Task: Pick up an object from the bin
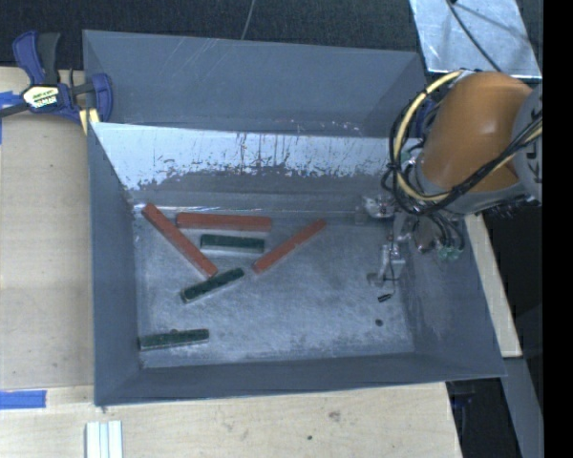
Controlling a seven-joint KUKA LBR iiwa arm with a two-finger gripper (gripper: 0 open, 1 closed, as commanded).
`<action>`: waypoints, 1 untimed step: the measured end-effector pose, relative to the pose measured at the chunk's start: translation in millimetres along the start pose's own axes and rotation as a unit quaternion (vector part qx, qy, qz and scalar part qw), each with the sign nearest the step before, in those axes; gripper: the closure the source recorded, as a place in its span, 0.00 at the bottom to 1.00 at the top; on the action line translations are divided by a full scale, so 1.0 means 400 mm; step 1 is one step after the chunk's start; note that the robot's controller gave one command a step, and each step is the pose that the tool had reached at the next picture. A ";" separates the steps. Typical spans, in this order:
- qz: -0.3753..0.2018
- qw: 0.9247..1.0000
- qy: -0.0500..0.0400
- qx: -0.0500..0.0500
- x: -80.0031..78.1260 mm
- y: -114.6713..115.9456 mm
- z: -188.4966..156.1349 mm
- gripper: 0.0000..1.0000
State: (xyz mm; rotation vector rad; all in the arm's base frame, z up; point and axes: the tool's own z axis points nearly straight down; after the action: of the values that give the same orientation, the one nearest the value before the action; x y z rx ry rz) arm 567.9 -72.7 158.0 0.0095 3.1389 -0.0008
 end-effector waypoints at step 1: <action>-0.088 0.996 -0.001 0.000 -0.146 0.098 -0.071 1.00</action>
Offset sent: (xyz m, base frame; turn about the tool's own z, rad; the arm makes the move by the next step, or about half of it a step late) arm 0.0000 0.0000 0.0000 0.0000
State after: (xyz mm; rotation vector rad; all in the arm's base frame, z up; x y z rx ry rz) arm 626.6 -33.7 186.3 -0.2677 3.1253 0.0000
